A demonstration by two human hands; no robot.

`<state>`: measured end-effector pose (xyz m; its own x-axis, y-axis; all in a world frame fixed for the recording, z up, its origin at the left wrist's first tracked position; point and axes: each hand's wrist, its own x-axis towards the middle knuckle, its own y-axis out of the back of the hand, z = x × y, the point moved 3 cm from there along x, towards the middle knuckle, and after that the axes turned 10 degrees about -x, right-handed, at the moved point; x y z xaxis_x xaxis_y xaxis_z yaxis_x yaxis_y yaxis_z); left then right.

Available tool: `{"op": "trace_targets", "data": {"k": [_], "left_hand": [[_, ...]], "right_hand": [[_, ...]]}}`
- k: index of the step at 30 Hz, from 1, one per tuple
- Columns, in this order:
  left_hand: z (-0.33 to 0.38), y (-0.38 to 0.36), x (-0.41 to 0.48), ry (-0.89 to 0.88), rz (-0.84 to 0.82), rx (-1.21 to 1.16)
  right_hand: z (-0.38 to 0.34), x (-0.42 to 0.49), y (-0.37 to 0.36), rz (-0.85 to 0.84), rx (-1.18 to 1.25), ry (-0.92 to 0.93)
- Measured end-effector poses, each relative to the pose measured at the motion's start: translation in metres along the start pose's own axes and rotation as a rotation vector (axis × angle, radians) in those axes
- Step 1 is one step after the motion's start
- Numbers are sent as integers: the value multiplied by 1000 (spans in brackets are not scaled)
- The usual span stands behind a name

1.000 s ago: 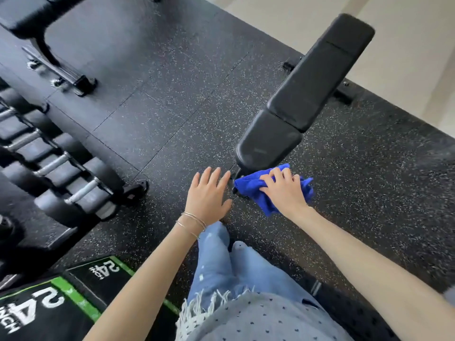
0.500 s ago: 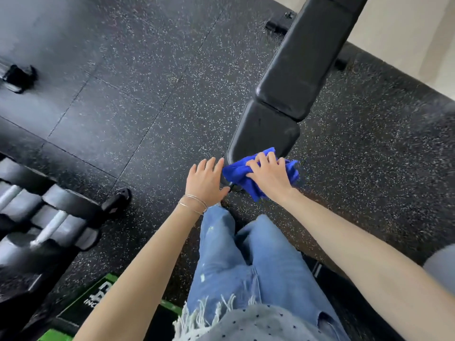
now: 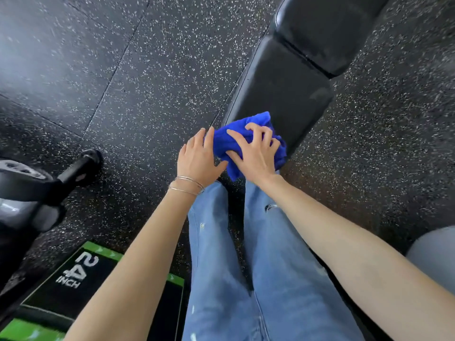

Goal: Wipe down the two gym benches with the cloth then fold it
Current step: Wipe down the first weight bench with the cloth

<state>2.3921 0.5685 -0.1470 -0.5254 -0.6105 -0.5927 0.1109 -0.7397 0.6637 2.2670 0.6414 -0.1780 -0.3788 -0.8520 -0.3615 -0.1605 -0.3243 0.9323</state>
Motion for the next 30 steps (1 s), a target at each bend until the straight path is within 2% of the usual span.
{"op": "trace_targets", "data": {"k": [5, 10, 13, 18, 22, 26, 30], "left_hand": [[-1, -6, 20, 22, 70, -40], [15, -7, 49, 21, 123, -91], [24, -9, 66, 29, 115, -102], [28, -2, 85, 43, 123, -117], [33, 3, 99, 16, 114, -63], [40, 3, 104, 38, 124, -106], [49, 2, 115, 57, 109, -138]], "right_hand": [[12, 45, 5, 219, 94, 30], [44, 154, 22, 147, 71, -92], [63, 192, 27, 99, 41, -86], [53, 155, 20, 180, 128, -170], [55, 108, 10, 256, 171, -6], [63, 139, 14, 271, 194, 101], [68, 189, 16, 219, 133, 52]]}}
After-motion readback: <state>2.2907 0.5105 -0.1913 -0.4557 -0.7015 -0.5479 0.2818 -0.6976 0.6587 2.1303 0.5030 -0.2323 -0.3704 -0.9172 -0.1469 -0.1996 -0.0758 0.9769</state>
